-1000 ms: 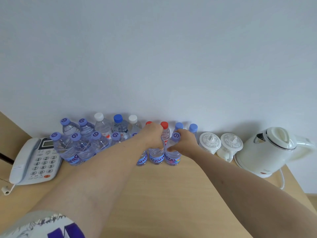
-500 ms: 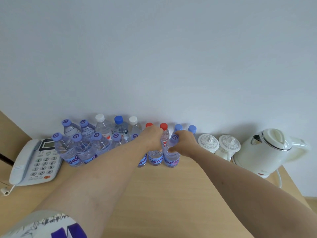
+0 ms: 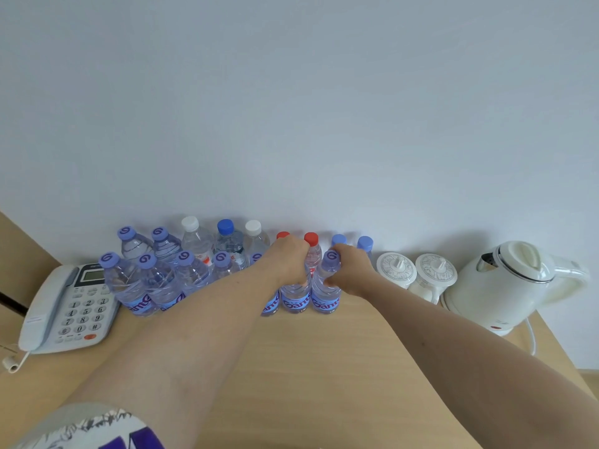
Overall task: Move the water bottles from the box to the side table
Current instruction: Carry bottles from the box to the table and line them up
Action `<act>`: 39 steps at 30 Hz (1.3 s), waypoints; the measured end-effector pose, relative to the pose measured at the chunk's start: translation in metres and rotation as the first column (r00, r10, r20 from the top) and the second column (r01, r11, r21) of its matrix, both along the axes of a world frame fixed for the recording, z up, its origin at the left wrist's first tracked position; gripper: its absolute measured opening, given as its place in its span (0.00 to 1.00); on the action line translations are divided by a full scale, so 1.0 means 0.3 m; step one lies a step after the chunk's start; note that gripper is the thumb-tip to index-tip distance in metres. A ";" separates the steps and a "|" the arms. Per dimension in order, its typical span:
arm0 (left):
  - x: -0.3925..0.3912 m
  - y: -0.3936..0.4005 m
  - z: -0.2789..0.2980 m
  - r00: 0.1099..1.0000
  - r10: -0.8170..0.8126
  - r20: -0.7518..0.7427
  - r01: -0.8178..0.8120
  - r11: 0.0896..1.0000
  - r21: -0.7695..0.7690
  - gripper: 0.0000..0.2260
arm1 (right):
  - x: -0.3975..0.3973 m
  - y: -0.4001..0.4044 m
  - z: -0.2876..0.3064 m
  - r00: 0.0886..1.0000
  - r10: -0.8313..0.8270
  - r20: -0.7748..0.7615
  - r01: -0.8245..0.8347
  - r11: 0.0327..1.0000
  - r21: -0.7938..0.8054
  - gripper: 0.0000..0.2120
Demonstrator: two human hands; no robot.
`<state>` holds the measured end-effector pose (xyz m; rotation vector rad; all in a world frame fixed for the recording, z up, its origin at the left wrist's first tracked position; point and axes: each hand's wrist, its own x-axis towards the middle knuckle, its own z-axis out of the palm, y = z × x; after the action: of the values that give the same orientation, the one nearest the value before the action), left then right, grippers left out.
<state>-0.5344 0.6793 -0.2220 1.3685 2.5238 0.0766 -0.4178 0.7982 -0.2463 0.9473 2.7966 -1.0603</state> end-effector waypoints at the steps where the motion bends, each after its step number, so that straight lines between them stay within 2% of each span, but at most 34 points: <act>1: -0.002 0.001 -0.003 1.000 0.000 0.003 0.000 1.000 0.000 0.13 | -0.001 -0.001 -0.001 1.000 0.003 0.004 -0.003 1.000 0.003 0.16; 6: -0.002 -0.015 -0.015 1.000 -0.009 0.002 0.009 1.000 0.013 0.15 | 0.006 -0.024 -0.008 0.999 -0.035 -0.005 0.035 0.999 -0.002 0.18; 11: 0.006 -0.033 0.006 0.999 -0.033 -0.023 0.035 0.994 0.106 0.20 | 0.040 -0.052 0.006 0.992 -0.103 -0.070 0.105 0.994 0.035 0.28; 15: 0.036 -0.005 0.053 0.996 -0.068 -0.052 0.077 0.977 0.201 0.17 | 0.114 -0.062 0.039 0.980 -0.182 -0.080 0.188 0.979 0.078 0.37; 20: 0.171 0.101 0.113 0.955 -0.220 -0.199 0.255 0.952 0.170 0.17 | 0.305 -0.049 0.058 0.950 -0.308 -0.059 0.313 0.934 0.170 0.37; 23: 0.323 0.177 0.139 0.919 -0.326 -0.221 0.360 0.923 0.138 0.22 | 0.482 -0.030 0.083 0.908 -0.417 -0.049 0.418 0.889 0.189 0.41; 28: 0.654 0.289 0.166 0.830 -0.517 -0.209 0.548 0.826 0.131 0.23 | 0.830 -0.005 0.130 0.807 -0.590 -0.033 0.577 0.775 0.259 0.39; 39: 1.647 0.376 0.218 0.560 -0.806 -0.193 0.827 0.532 0.179 0.29 | 1.820 -0.161 0.197 0.491 -0.871 -0.026 0.821 0.452 0.348 0.42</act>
<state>-0.0404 0.7922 -0.1567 2.5773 1.6718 0.1512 0.1281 0.7498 -0.1872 2.5234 2.2878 -0.4243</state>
